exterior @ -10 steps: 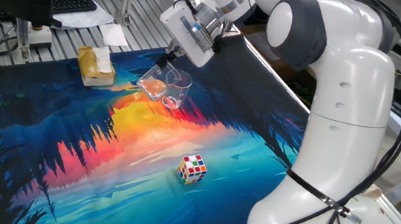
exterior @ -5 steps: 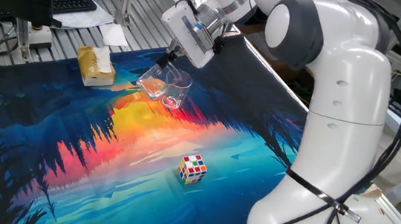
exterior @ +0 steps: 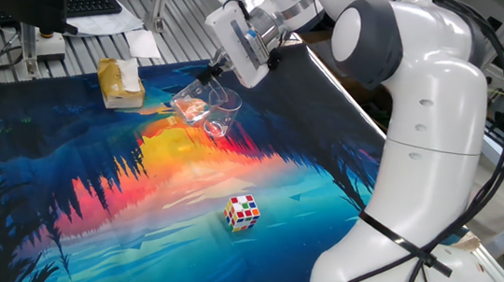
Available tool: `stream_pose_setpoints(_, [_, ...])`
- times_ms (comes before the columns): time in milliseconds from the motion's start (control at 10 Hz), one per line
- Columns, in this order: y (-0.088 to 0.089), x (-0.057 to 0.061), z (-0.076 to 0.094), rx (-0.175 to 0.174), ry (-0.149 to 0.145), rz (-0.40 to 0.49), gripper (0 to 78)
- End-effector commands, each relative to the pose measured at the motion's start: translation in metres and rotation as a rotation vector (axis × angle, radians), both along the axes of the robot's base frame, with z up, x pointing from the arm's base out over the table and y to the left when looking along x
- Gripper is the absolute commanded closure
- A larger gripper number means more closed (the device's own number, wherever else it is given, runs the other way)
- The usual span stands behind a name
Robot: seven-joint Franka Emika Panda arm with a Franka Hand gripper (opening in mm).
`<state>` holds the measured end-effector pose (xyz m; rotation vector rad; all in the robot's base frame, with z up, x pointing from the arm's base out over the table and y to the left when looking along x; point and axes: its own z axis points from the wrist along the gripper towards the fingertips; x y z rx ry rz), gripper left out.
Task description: Pour the water from one cup into another empty cup
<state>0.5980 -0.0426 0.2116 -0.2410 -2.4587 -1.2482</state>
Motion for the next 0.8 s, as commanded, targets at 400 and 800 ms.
stream_pose_setpoints(400, [-0.002, 0.0038, 0.0084, 0.044, 0.019, 0.018, 76.3])
stream_pose_setpoints(800, [-0.0038, 0.0058, 0.0142, 0.042, 0.021, 0.018, 76.3])
